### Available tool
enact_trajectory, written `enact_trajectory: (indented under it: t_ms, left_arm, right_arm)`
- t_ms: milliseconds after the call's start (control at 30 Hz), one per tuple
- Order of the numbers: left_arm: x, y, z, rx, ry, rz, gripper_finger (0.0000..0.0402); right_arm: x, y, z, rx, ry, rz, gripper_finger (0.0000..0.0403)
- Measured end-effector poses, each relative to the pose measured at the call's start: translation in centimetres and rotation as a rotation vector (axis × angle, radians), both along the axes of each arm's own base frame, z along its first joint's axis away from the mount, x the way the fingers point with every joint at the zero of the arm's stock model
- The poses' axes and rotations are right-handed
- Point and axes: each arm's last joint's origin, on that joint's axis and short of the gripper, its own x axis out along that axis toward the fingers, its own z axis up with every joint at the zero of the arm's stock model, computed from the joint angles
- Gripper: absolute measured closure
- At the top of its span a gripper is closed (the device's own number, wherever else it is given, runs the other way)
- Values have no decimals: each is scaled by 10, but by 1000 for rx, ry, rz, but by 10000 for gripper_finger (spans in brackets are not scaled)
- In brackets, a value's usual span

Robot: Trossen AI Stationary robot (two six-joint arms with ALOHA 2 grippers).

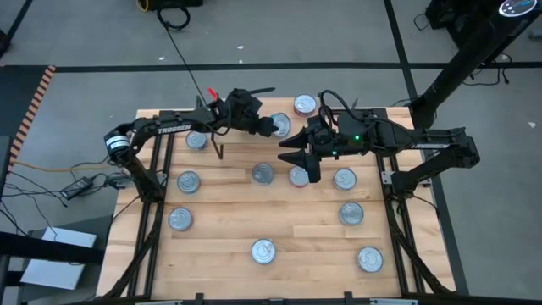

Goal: Stack canned seafood by type on shelf
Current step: Put the yellow-blue tuna can on the shelf

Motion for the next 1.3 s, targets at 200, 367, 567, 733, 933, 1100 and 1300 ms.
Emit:
enact_trajectory:
  t_ms: [200, 367, 567, 733, 933, 1100, 1300]
  left_arm:
    - [1, 1, 8, 58, 17, -13, 204]
    - [0, 3, 25, 159, 100, -13, 203]
    - [-2, 4, 37, 246, 170, -1, 202]
    - [-6, 4, 33, 249, 234, 24, 202]
    - [-10, 4, 28, 293, 326, 30, 202]
    - [-11, 3, 30, 314, 330, 21, 207]
    - [-23, -7, 64, 446, 256, 5, 276]
  right_arm:
    - [0, 0, 0, -4, 0, -3, 178]
    - [0, 0, 0, -4, 0, -3, 178]
    - [0, 0, 0, -6, 0, -2, 178]
    - [0, 0, 0, -7, 0, -2, 178]
    - [0, 0, 0, -7, 0, -2, 178]
    - [0, 0, 0, -19, 0, 1, 178]
    - [-1, -1, -4, -72, 40, -26, 208]
